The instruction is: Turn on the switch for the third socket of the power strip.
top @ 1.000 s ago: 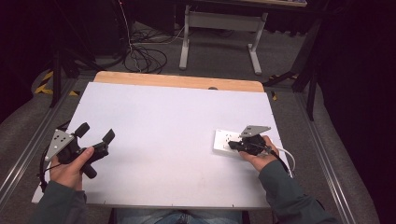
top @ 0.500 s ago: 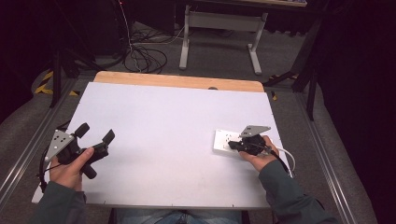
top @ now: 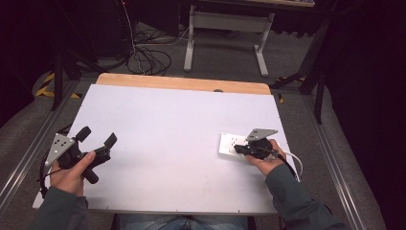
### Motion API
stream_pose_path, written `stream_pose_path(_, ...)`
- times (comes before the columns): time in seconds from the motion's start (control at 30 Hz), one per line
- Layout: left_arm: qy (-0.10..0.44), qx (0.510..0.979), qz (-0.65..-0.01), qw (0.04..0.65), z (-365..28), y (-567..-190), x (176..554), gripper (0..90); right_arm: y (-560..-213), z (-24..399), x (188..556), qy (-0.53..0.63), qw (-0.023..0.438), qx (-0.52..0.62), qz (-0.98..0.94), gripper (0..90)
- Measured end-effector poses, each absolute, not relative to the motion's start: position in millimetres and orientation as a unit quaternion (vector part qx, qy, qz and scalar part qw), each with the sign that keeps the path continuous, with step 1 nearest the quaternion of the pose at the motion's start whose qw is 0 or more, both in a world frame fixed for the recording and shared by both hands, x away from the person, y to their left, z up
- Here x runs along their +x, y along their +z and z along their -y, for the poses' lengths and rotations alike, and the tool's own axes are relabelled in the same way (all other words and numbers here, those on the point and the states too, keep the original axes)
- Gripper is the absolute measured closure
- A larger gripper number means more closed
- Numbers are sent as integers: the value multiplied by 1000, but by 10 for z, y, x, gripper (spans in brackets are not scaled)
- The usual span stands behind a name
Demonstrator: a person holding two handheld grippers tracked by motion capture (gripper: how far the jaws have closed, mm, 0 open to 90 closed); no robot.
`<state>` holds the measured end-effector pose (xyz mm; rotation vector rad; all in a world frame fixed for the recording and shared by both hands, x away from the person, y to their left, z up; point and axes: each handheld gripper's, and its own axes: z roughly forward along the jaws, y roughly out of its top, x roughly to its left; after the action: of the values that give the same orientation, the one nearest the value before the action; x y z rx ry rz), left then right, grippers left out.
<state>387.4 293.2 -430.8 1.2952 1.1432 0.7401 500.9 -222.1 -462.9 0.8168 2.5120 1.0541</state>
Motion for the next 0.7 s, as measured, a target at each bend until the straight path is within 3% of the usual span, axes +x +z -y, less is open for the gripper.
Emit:
stream_pose_path(0.23,319,557,-491,589,-2934,-4308,3874,24,-4641,2266,5044,388,129,295,-864,900)
stream_pose_path(0.7,318,557,-491,590,-2935,-4309,3880,24,-4517,2368,4994,433,135,296,-840,900)
